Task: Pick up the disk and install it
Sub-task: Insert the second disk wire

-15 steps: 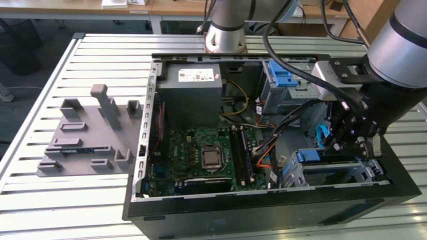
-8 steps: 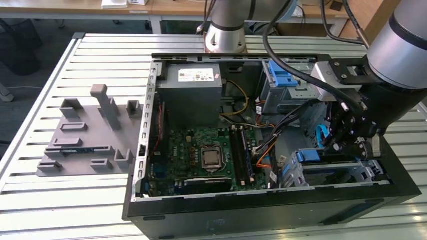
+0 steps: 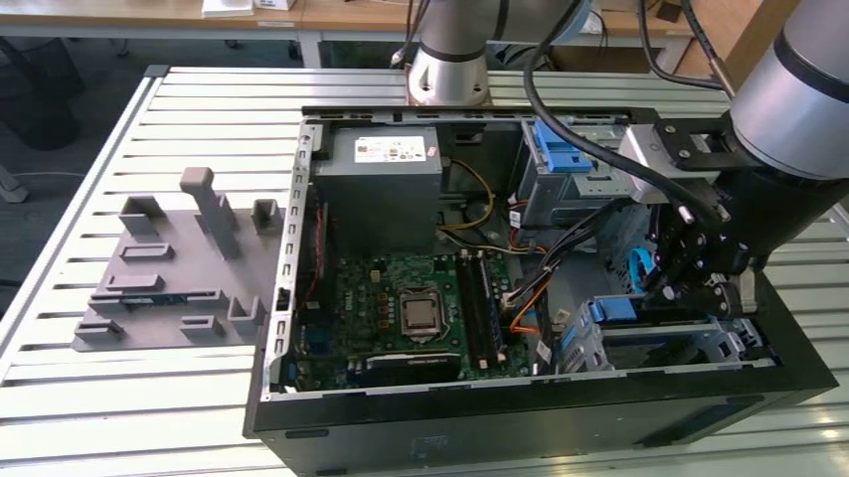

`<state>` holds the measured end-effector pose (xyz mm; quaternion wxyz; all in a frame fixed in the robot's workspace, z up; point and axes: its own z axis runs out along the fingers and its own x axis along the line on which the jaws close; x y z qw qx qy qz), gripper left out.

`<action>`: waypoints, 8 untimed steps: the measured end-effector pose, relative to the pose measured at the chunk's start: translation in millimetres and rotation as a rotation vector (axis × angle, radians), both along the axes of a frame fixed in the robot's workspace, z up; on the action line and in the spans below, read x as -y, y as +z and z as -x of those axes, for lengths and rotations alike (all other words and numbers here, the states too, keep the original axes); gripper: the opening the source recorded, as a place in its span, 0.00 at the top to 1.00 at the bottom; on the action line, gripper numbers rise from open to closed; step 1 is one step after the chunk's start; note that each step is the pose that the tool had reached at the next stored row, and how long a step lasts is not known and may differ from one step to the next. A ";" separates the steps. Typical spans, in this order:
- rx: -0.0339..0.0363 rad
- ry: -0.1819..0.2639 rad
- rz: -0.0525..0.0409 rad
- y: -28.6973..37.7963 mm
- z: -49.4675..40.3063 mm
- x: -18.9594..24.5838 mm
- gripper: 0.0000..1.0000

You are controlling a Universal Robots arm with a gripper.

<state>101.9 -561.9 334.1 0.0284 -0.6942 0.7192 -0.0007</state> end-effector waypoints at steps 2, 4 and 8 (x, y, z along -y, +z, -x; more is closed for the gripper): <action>0.0000 0.000 -0.0010 -0.2 0.0 0.0 0.84; 0.0000 0.000 -0.0017 -0.4 0.0 0.1 0.84; 0.0000 0.000 -0.0018 -0.5 -0.1 0.6 0.84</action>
